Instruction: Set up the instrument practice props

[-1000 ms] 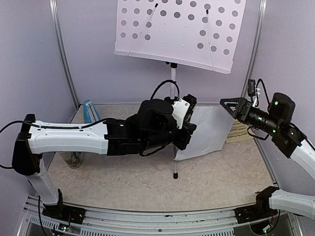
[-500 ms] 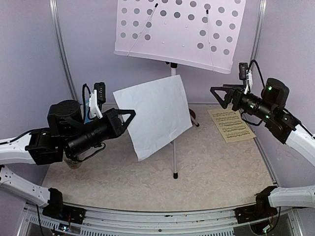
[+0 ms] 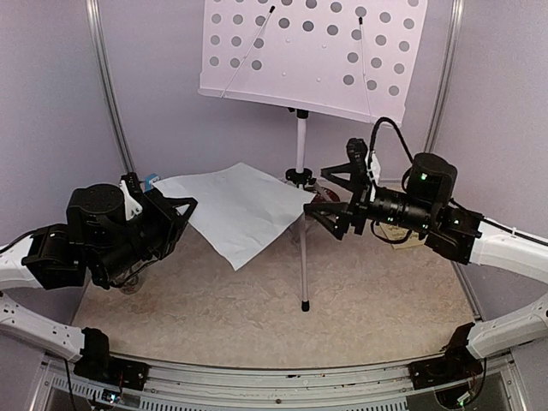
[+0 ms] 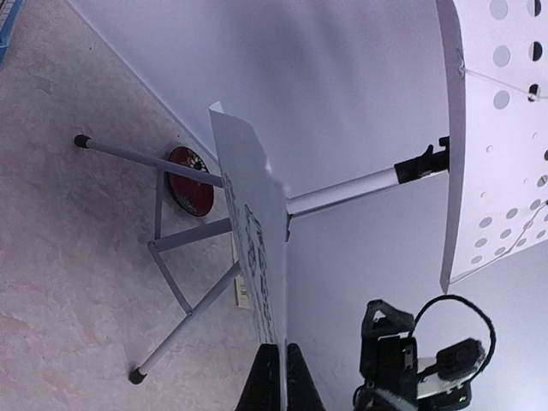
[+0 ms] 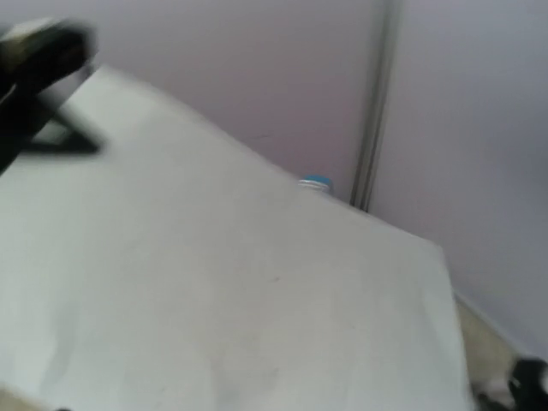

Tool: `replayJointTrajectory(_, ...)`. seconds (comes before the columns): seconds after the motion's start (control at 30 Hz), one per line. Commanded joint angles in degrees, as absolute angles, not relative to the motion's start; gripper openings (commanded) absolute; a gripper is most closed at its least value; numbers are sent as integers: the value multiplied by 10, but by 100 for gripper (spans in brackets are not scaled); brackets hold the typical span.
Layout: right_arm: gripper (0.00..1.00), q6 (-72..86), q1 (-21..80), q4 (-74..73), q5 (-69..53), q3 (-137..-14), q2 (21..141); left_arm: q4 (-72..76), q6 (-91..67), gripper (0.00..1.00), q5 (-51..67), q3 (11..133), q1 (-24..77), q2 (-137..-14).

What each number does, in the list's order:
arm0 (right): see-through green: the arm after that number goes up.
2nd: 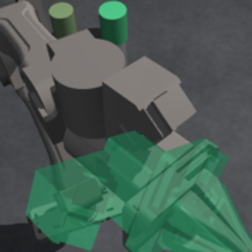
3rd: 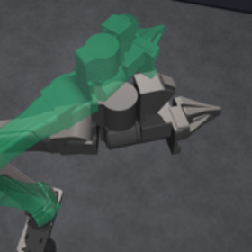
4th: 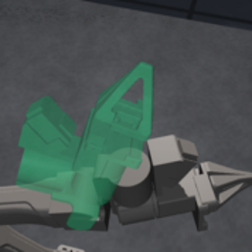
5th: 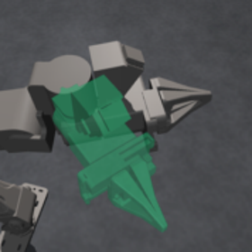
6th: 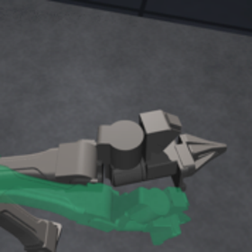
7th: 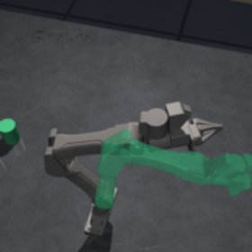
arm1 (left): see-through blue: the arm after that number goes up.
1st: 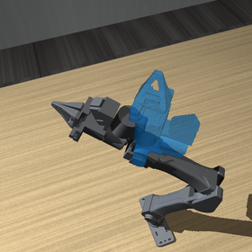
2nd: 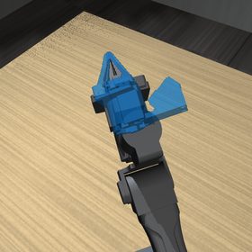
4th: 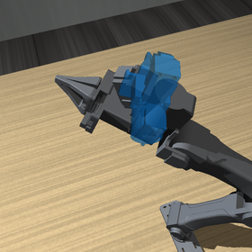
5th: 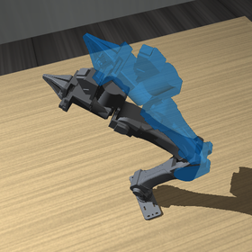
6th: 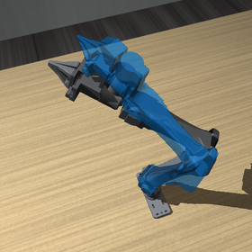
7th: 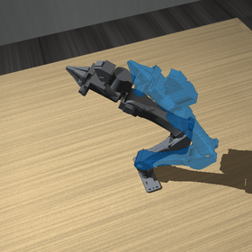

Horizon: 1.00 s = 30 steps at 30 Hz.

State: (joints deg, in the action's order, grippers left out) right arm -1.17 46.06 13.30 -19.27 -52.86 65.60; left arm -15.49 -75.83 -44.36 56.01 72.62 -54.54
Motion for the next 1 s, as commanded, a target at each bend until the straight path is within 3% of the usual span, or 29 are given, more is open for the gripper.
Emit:
replayJointTrajectory(0.0,100,-157,529,170,-78,-511,664,-198,-848,0,-500,604,739,-529)
replayJointTrajectory(0.47,98,-361,663,231,30,-548,771,-205,-919,0,-528,621,739,-533)
replayJointTrajectory(0.9,98,-252,697,300,10,-593,849,-148,-910,0,-543,620,742,-561)
replayJointTrajectory(0.97,94,-245,697,310,26,-601,858,-136,-910,0,-544,617,742,-563)
